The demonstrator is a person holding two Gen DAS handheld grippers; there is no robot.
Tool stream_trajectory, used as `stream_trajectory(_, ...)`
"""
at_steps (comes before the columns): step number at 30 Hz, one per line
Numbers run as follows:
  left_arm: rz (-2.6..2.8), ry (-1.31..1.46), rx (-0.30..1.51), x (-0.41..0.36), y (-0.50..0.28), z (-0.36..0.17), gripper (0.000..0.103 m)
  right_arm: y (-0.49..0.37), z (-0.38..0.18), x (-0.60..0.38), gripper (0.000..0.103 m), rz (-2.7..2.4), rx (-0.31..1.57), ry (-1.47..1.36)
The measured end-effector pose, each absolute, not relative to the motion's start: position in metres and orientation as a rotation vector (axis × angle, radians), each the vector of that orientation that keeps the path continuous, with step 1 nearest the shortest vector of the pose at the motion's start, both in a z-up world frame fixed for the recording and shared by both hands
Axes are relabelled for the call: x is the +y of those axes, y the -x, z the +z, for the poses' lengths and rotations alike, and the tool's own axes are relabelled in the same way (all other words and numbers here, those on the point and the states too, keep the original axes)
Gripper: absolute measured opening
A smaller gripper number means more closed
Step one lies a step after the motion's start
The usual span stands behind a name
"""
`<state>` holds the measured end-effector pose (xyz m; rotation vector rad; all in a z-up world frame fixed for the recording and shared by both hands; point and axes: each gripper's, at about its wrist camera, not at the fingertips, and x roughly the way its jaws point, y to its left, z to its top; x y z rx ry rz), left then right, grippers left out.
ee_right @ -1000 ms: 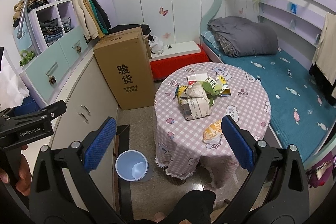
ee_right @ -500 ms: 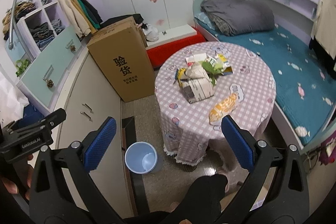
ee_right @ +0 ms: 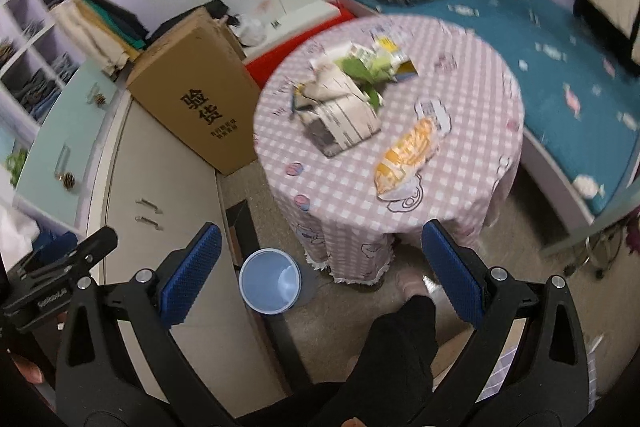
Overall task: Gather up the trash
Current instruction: 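Grasp the orange-printed plastic bag with the right tool while the left tool grasps the newspaper bundle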
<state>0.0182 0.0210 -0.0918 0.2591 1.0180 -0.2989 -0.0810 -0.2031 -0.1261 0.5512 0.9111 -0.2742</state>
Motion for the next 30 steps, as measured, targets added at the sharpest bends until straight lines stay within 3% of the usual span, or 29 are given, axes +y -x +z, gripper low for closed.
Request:
stream_trajectory(6, -0.309, -0.297, 1.111, -0.029, -0.058, -0.132, 0.099, 0.032, -0.187, -0.260, 0.096, -0.318, 0.984, -0.602)
stream_trajectory(12, -0.298, -0.358, 1.188, -0.098, -0.099, -0.172, 0.099, -0.026, -0.265, -0.318, 0.084, -0.327, 1.172, -0.655)
stream_trajectory(15, -0.296, -0.407, 1.222, -0.135, -0.122, -0.189, 0.099, -0.047, -0.290, -0.337, 0.065, -0.289, 1.230, -0.658)
stream_trajectory(18, -0.312, -0.431, 1.222, -0.160, -0.140, -0.202, 0.099, -0.064, -0.306, -0.352, 0.039, -0.226, 1.286, -0.654)
stream_trajectory(21, -0.326, -0.487, 1.215, -0.185, -0.163, -0.227, 0.099, -0.077, -0.306, -0.367, 0.030, -0.145, 1.303, -0.651)
stream_trajectory(30, -0.449, -0.569, 1.158, -0.237, -0.203, -0.255, 0.097, -0.092, -0.280, -0.407, 0.028, -0.070, 1.300, -0.598)
